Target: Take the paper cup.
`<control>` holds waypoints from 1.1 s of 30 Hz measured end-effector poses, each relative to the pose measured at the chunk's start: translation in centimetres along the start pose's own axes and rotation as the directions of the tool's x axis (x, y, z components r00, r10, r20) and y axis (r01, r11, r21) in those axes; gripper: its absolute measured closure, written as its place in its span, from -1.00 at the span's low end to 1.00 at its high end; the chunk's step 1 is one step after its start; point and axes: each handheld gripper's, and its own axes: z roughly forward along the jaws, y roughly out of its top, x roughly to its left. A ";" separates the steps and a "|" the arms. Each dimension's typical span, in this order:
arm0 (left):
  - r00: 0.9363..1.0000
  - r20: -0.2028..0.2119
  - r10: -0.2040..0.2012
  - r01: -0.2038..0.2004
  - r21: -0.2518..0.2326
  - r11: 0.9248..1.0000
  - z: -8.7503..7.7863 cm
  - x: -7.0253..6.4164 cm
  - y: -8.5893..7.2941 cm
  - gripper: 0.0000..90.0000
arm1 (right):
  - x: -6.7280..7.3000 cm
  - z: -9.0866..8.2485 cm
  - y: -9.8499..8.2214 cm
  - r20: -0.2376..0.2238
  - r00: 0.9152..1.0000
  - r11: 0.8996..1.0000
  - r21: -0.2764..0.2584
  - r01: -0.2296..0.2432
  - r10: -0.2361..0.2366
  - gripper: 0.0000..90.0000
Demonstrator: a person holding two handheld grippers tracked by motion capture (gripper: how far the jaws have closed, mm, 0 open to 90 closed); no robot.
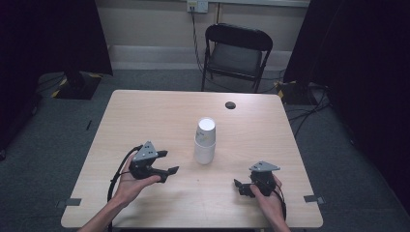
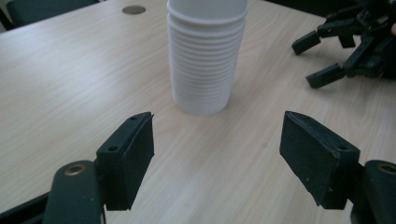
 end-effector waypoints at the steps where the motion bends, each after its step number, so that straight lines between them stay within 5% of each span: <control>1: 1.000 0.008 0.003 -0.003 -0.002 1.000 0.2 -0.1 0.3 -0.42 | 0.0 0.0 0.0 0.000 1.000 1.000 0.000 0.000 0.000 -0.76; 6: 0.999 0.042 0.025 -0.025 -0.014 1.000 1.1 -0.9 1.6 -0.45 | 0.0 0.0 0.0 0.000 1.000 1.000 0.000 0.000 0.000 -0.76; 10: 0.998 0.026 0.058 -0.057 -0.021 0.998 1.8 -1.5 2.6 -0.49 | 0.0 0.0 0.0 0.000 1.000 1.000 0.000 0.000 0.000 -0.76; 14: 0.997 0.058 0.051 -0.049 -0.034 0.998 2.2 -1.3 3.6 -0.63 | 0.0 0.0 0.0 0.000 1.000 1.000 0.000 0.000 0.000 -0.76; 18: 0.995 0.038 0.089 -0.087 -0.048 0.995 2.3 -1.4 4.4 -0.65 | 0.0 0.0 0.0 0.000 1.000 1.000 0.000 0.000 0.000 -0.76; 27: 0.994 -0.011 0.110 -0.110 -0.081 0.991 2.8 -0.1 6.4 -0.65 | 0.0 0.0 0.0 0.000 1.000 1.000 0.000 0.000 0.000 -0.76; 33: 0.997 -0.019 0.068 -0.070 -0.117 0.991 3.3 1.4 7.2 -0.65 | 0.0 0.0 0.0 0.000 1.000 1.000 0.000 0.001 -0.001 -0.76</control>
